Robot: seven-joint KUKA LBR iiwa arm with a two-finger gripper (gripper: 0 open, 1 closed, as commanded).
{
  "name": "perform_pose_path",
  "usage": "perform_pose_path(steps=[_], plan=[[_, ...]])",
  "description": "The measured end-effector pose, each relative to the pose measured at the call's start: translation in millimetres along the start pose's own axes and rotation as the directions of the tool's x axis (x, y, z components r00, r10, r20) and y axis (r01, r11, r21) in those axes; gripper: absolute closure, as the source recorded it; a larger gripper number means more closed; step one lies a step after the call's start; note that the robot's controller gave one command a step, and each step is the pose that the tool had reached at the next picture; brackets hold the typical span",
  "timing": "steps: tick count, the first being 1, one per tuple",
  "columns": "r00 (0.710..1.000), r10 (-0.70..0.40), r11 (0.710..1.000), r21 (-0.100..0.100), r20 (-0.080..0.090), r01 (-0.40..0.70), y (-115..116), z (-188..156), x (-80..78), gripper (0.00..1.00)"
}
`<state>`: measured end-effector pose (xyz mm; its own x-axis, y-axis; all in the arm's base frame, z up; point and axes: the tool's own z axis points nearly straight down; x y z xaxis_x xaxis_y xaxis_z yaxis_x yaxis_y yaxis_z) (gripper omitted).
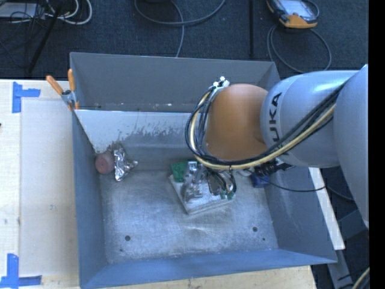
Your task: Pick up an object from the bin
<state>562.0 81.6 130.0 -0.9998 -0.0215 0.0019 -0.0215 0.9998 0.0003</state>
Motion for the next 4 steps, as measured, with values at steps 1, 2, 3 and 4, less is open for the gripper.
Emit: perform_pose_path(steps=[1,2,3,4], plan=[[0.992,0.129,0.992,-0.004,0.005,-0.129,62,-31,-26.9,1.0],[0.991,0.132,0.991,-0.001,0.002,-0.132,59,-29,-26.1,0.0],[0.981,0.193,0.981,0.004,-0.004,-0.193,-7,23,-31.4,0.0],[0.943,0.332,0.943,-0.018,-0.006,-0.332,-35,54,-55.2,0.0]])
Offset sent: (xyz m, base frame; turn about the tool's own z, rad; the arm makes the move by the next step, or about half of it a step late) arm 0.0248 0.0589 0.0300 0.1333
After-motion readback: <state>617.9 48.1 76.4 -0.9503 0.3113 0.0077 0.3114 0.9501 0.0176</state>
